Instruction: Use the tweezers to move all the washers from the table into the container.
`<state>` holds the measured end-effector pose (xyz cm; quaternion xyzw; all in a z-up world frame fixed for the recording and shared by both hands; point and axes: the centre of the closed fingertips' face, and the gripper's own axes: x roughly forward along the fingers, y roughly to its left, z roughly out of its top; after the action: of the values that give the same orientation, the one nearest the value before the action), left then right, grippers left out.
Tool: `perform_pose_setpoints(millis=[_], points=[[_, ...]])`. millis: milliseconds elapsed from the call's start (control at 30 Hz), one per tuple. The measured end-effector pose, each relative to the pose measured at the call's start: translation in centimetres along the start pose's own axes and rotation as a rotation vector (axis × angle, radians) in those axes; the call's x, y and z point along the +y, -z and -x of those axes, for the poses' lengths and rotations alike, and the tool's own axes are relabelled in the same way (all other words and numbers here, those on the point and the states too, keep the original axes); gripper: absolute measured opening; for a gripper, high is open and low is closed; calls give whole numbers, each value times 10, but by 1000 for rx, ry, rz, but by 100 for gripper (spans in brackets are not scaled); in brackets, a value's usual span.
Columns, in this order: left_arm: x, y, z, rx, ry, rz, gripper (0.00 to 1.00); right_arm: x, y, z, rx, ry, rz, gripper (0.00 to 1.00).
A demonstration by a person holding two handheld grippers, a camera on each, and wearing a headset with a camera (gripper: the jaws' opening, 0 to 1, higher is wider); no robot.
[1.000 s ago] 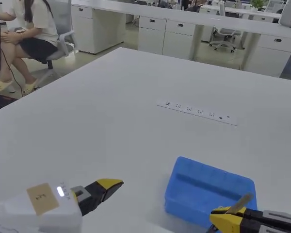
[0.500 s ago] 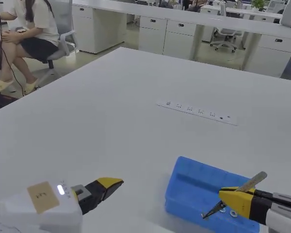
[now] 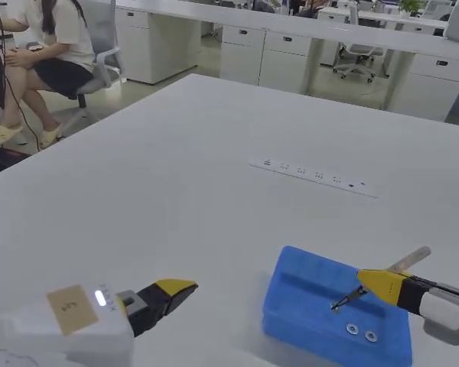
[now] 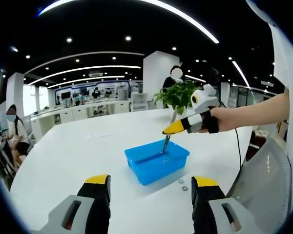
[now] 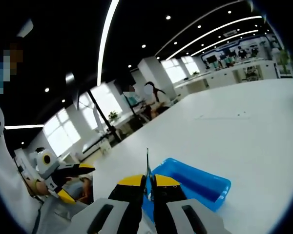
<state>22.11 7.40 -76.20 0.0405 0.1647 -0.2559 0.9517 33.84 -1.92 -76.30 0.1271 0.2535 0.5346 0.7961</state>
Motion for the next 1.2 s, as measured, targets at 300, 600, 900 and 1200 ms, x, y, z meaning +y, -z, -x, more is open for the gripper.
perform_pose_setpoints(millis=[300, 600, 900, 1200], points=[[1, 0, 0, -1, -3, 1, 67, -24, 15, -9, 60, 66, 2, 3], [0, 0, 0, -3, -2, 3, 67, -43, 25, -11, 98, 129, 10, 3], [0, 1, 0, 0, -2, 5, 67, -45, 33, -19, 132, 136, 38, 3], [0, 1, 0, 3, 1, 4, 67, -44, 39, -23, 169, 139, 93, 3]])
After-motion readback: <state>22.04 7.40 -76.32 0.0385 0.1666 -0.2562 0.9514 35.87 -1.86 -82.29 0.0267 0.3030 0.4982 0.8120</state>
